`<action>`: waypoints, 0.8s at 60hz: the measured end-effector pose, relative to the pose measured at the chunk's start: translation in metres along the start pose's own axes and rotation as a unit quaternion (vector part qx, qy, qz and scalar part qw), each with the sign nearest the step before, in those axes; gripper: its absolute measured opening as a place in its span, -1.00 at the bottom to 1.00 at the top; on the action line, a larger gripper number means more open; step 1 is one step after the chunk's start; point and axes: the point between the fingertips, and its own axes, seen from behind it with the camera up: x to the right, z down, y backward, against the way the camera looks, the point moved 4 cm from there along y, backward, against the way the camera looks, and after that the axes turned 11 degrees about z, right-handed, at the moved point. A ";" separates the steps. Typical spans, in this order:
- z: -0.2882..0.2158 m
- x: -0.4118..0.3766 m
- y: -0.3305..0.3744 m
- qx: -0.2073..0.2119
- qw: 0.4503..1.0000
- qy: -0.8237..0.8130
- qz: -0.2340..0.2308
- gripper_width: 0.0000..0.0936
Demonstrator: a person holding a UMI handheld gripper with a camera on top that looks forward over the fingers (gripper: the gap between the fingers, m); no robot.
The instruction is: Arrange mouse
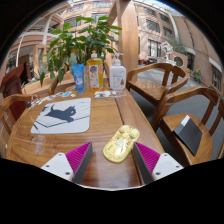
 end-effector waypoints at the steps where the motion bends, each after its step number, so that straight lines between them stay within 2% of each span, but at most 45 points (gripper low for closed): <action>1: -0.004 0.000 -0.003 0.007 1.000 -0.001 0.000 0.80; 15: -0.023 -0.007 -0.031 0.010 1.000 0.017 0.011 0.76; 19: -0.027 -0.013 -0.039 0.008 1.000 0.027 0.011 0.70; 30: -0.034 -0.021 -0.049 -0.007 1.000 0.027 -0.007 0.33; 34: -0.035 -0.024 -0.051 -0.001 0.999 0.034 -0.015 0.06; 48: -0.037 -0.025 -0.050 0.013 0.998 0.054 -0.013 -0.21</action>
